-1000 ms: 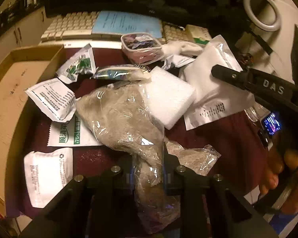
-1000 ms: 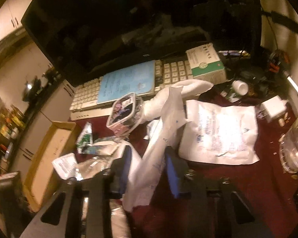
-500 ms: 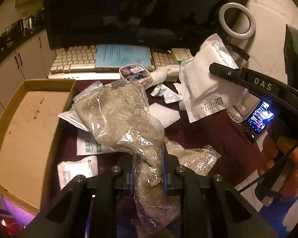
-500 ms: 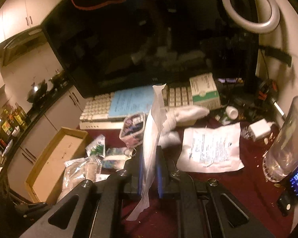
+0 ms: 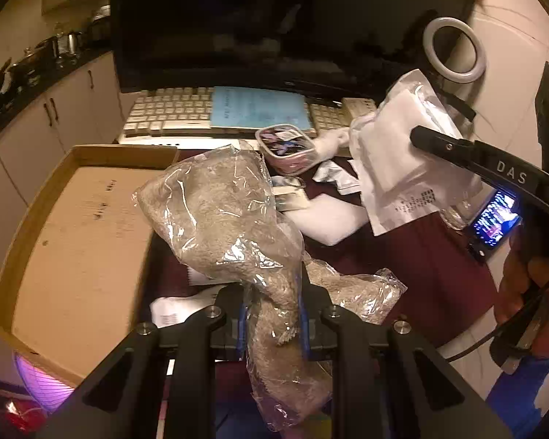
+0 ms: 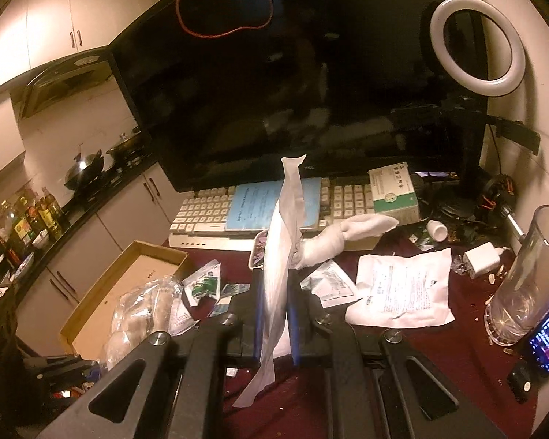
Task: Organize soft objects
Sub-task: 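Carry the bagged grey item and white packet over the cardboard box with both grippers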
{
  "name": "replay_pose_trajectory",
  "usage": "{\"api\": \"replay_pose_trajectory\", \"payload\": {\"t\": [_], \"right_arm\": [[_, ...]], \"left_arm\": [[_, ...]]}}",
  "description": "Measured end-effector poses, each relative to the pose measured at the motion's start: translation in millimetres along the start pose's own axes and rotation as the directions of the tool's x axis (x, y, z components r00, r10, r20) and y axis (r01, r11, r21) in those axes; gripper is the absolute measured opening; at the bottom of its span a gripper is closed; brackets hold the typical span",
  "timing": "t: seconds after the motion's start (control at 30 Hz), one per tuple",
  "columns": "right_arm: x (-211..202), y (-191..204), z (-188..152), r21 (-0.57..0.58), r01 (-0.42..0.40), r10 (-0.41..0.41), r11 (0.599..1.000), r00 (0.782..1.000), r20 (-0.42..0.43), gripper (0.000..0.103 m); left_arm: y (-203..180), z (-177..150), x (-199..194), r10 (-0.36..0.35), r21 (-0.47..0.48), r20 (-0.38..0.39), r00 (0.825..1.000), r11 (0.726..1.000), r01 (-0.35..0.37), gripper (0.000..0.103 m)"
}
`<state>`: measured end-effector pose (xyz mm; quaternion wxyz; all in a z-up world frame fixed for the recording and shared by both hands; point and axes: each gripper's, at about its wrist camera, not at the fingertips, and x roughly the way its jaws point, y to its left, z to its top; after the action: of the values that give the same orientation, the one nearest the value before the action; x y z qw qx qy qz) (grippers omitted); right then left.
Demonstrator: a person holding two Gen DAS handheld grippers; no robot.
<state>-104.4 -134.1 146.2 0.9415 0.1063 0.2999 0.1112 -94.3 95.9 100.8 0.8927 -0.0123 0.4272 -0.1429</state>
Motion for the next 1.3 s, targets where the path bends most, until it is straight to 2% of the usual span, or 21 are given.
{"api": "replay_pose_trajectory", "payload": {"t": [0.37, 0.67, 0.9, 1.1, 1.3], "right_arm": [[17.5, 24.1, 1.3, -0.045, -0.076, 0.075, 0.996, 0.997, -0.037, 0.012], [46.0, 54.3, 2.7, -0.06, -0.165, 0.159, 0.985, 0.983, -0.088, 0.012], [70.8, 88.6, 5.8, -0.088, -0.225, 0.213, 0.97, 0.969, -0.128, 0.012], [104.8, 129.6, 8.5, -0.09, -0.316, 0.296, 0.945, 0.938, -0.182, 0.012], [158.3, 163.4, 4.9, -0.034, -0.406, 0.381, 0.913, 0.881, -0.279, 0.012]], "left_arm": [[42.4, 0.9, -13.0, 0.052, -0.034, 0.024, 0.998, 0.998, -0.051, 0.022], [106.2, 1.7, -16.8, 0.157, -0.115, 0.015, 0.987, 0.981, -0.155, 0.022], [149.2, -2.8, -5.6, 0.165, -0.19, -0.014, 0.986, 0.968, -0.165, 0.022], [169.7, -4.7, 0.5, 0.167, -0.223, -0.026, 0.986, 0.96, -0.169, 0.022], [178.6, -7.3, 10.8, 0.157, -0.239, -0.052, 0.986, 0.957, -0.165, 0.022]]}}
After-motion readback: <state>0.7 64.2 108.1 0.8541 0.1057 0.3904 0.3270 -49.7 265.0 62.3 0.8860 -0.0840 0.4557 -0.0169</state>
